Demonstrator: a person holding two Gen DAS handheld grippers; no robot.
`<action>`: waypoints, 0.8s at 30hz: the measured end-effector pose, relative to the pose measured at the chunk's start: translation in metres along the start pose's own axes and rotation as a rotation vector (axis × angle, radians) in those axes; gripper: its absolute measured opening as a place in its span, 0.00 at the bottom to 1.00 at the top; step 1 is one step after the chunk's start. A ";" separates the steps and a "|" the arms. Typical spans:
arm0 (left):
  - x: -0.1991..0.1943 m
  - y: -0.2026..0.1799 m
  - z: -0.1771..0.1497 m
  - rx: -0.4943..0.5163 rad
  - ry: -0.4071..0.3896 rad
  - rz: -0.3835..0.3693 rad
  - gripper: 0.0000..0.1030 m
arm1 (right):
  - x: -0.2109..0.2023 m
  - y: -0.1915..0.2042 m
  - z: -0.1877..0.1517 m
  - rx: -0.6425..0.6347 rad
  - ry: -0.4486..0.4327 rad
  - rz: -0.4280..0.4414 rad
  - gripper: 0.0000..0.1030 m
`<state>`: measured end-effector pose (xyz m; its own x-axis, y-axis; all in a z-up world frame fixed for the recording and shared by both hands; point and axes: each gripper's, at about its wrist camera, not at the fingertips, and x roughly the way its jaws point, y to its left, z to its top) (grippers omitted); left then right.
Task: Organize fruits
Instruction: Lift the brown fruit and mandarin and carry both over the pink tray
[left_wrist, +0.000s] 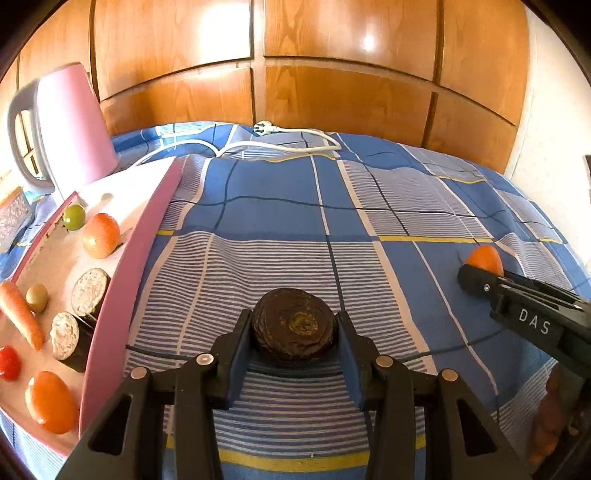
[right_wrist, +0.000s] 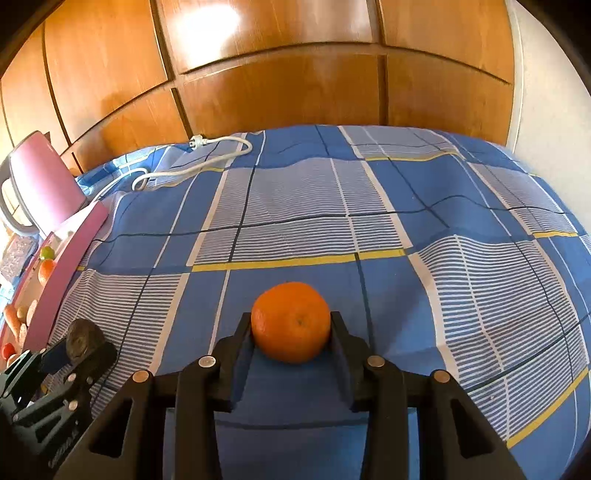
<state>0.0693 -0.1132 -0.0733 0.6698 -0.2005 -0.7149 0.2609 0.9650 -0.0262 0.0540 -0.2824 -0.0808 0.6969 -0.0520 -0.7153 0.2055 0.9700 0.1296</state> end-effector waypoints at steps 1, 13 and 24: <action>0.000 0.000 -0.001 -0.002 -0.003 -0.002 0.43 | 0.000 -0.001 0.000 0.003 -0.002 0.001 0.39; -0.001 0.003 -0.004 -0.018 -0.035 -0.022 0.43 | -0.001 0.002 -0.005 0.001 -0.019 -0.012 0.39; -0.001 0.003 -0.003 -0.025 -0.037 -0.029 0.43 | -0.013 0.029 -0.020 -0.125 -0.028 -0.098 0.37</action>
<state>0.0669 -0.1091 -0.0749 0.6878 -0.2340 -0.6872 0.2636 0.9625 -0.0640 0.0372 -0.2492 -0.0821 0.6970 -0.1531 -0.7005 0.1874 0.9819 -0.0281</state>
